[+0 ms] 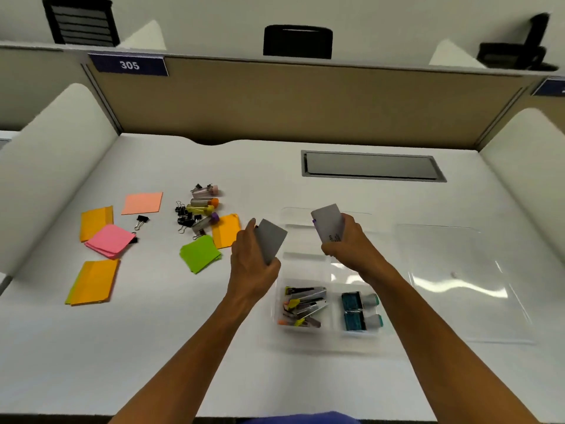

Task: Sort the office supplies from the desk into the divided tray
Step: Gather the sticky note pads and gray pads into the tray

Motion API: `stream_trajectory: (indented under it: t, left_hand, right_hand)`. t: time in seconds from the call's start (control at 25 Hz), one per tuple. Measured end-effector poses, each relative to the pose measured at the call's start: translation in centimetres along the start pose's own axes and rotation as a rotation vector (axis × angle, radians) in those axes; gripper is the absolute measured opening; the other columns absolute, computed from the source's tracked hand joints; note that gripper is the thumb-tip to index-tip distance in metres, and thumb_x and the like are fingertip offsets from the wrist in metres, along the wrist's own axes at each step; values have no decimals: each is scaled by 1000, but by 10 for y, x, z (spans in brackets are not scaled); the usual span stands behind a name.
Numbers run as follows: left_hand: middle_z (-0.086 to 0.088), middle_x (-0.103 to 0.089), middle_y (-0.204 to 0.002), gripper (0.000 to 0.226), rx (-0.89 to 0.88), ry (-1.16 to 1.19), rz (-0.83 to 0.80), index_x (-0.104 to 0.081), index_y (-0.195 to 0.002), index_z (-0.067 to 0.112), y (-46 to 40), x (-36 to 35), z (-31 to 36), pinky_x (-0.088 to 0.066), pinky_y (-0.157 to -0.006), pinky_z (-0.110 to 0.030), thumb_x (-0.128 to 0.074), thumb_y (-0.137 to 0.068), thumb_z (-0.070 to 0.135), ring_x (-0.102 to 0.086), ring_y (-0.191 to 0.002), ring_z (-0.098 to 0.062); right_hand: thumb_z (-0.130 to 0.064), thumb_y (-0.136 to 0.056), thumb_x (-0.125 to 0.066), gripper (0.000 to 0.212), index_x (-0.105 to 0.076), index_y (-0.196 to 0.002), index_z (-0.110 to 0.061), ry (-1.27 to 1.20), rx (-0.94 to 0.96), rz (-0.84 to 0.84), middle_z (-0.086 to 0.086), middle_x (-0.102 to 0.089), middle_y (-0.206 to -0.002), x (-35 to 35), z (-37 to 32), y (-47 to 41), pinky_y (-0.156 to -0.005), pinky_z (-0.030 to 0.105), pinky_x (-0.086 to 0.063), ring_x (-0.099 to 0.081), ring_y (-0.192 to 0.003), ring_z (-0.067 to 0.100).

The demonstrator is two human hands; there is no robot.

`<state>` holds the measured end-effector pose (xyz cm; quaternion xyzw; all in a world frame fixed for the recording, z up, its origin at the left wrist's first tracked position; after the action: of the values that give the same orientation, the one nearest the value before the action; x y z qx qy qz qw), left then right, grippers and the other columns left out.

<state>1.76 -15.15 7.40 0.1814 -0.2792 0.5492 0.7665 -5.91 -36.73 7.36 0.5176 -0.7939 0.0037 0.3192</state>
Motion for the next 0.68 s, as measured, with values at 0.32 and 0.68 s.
stream_trajectory:
  t: [0.32,0.68]
  left_hand:
    - [-1,-44,-134,78,-205,-210,-364,-34,-139,22,-10,-99,76,-36,-99,-37,-74,-72,16,-43,-118,-23]
    - [0,-35,-130,75,-406,-399,-690,-37,-139,21,-6,-205,111,-42,-92,-27,-70,-72,11,-39,-116,-20]
  right_hand:
    - [-3,-81,-68,72,-33,-142,-15,-130,-108,82,4,-45,-123,78,65,19,-64,21,-48,-53,-99,21]
    - [-15,-86,-60,57,-36,-138,-18,-299,-226,184,7,-50,-127,122,116,20,-74,28,-51,-56,-107,29]
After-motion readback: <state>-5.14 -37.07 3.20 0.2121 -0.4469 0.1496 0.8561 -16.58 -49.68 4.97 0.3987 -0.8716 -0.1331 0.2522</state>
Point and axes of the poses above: each hand's wrist, its own y-axis away from the middle knuckle, its own x-axis out of the back of the hand, z = x × y, the point moved 10 cm from there along -y, towards the middle knuckle
